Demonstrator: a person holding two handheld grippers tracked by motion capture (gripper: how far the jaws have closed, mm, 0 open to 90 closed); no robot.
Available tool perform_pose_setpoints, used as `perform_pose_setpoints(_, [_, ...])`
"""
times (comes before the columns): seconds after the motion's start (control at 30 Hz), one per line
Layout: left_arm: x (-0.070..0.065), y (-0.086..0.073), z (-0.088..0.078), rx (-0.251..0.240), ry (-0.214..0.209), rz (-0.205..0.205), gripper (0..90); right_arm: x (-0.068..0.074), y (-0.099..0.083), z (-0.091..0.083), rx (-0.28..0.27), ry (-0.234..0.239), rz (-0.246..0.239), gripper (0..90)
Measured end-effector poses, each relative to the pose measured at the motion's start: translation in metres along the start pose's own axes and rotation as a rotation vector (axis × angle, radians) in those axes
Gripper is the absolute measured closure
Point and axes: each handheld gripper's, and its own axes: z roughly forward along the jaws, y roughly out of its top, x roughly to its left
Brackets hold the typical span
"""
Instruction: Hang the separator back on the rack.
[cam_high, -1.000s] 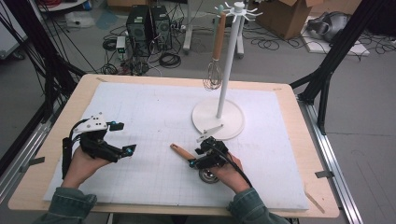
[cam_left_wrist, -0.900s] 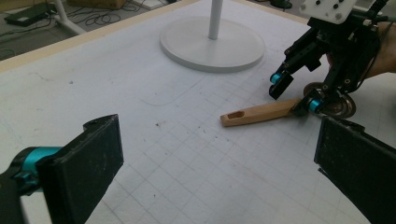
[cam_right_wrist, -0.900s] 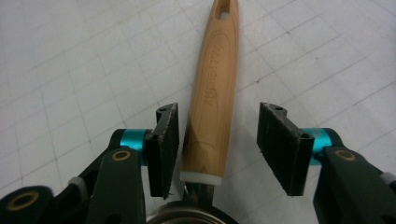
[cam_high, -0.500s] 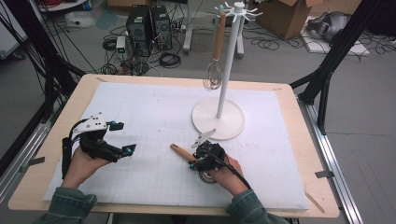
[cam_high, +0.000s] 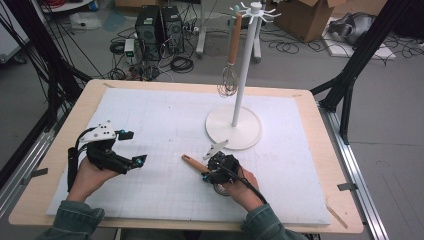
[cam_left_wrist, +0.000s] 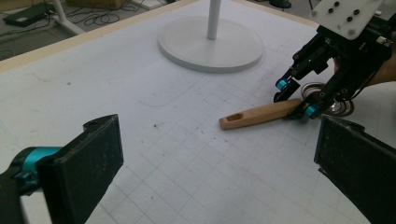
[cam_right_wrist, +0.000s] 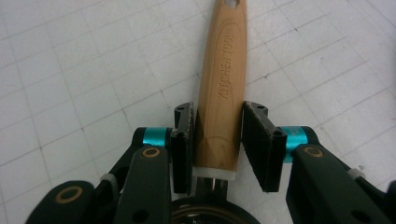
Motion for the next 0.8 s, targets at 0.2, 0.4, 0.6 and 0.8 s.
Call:
perform_pose_setpoints(0.2, [0.0005, -0.0003, -0.0002, 0.003, -0.002, 0.002, 1.7, -0.0004, -0.0001, -0.0007, 0.001, 0.009, -0.006, 67.0])
perform_pose_setpoints(0.4, [0.0012, -0.0007, -0.0009, -0.002, -0.001, -0.004, 1.7, 0.0004, -0.0012, -0.0039, 0.029, 0.011, -0.028, 65.8])
perform_pose_setpoints(0.6, [0.0008, -0.0006, -0.0007, -0.001, -0.002, -0.004, 1.7, 0.0033, -0.0038, -0.0071, 0.056, -0.005, -0.06, 64.0])
perform_pose_setpoints(0.8, [-0.0005, -0.0004, 0.0017, 0.002, -0.009, -0.001, 1.7, 0.0043, -0.004, -0.0068, 0.052, -0.005, -0.07, 67.4])
